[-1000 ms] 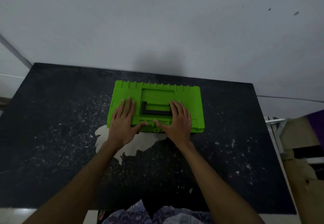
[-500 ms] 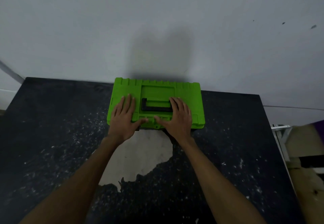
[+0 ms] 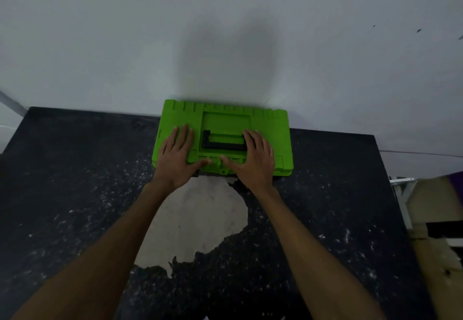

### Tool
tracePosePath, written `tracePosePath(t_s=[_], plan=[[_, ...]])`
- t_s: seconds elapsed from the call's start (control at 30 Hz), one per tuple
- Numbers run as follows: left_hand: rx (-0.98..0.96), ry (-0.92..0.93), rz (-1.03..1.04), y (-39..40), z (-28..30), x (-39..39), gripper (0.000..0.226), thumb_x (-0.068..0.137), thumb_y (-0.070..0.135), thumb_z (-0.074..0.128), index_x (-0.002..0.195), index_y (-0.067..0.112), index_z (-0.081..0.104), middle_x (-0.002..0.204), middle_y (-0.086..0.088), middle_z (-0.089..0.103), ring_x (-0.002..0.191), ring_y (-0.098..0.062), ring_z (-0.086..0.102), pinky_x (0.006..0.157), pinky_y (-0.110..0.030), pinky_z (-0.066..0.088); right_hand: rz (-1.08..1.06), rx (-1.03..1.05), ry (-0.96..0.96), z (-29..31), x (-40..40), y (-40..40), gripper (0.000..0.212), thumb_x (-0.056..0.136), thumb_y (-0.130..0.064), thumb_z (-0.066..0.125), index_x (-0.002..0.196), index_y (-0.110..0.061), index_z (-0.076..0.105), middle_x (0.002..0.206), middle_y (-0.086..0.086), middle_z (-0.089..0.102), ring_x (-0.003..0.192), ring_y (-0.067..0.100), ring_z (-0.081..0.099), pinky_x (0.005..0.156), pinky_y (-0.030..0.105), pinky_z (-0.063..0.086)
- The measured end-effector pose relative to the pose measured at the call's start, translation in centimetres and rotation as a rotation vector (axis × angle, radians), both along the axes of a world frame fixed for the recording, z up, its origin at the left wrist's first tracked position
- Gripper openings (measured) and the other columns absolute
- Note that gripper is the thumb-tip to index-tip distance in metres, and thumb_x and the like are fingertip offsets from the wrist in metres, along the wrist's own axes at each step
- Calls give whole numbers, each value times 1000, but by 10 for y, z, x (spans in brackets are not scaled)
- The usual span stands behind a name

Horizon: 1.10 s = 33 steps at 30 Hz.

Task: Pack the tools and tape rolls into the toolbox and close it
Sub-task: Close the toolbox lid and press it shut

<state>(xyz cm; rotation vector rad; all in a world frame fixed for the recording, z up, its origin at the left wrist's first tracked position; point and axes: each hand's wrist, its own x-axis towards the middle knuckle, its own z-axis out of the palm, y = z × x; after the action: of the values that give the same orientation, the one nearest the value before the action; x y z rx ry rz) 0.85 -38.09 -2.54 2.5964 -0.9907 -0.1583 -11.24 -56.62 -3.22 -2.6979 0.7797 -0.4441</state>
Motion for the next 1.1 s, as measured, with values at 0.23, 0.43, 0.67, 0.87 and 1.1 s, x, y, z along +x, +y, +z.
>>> tracePosePath(t_s=[0.23, 0.43, 0.67, 0.87, 1.1], plan=[[-23, -23, -172, 26, -8, 12, 102, 78, 83, 32, 152, 14, 24, 160, -8, 19, 148, -26, 13, 119, -48, 19, 150, 42, -22, 2, -9, 2, 88, 85, -72, 51, 149, -13, 37, 155, 6, 34, 145, 23, 27, 120, 42, 21], [-38, -90, -241, 49, -12, 14, 93, 78, 54, 63, 153, 21, 21, 161, -5, 18, 148, -28, 14, 117, -51, 23, 392, -27, -30, -8, 1, 43, 93, 81, -70, 60, 150, -13, 36, 155, 9, 33, 143, 28, 30, 118, 44, 25], [-20, -149, -197, 45, -15, 5, 94, 79, 45, 73, 153, 19, 21, 160, -5, 18, 148, -28, 13, 118, -49, 19, 247, -145, 19, -23, 16, 71, 96, 73, -65, 71, 149, -18, 37, 149, 10, 39, 136, 32, 34, 111, 44, 26], [-33, -207, -140, 45, -22, 3, 83, 84, 41, 67, 151, 16, 26, 159, -7, 22, 148, -28, 17, 119, -45, 17, 206, -199, -16, -32, 20, 76, 90, 72, -57, 75, 147, -20, 41, 147, 7, 42, 136, 29, 38, 110, 42, 26], [7, -223, -105, 42, -17, -2, 83, 83, 39, 68, 151, 13, 26, 159, -9, 22, 147, -29, 17, 119, -46, 16, 211, -192, -3, -33, 22, 78, 91, 72, -56, 77, 148, -20, 41, 148, 6, 40, 138, 28, 32, 111, 43, 25]])
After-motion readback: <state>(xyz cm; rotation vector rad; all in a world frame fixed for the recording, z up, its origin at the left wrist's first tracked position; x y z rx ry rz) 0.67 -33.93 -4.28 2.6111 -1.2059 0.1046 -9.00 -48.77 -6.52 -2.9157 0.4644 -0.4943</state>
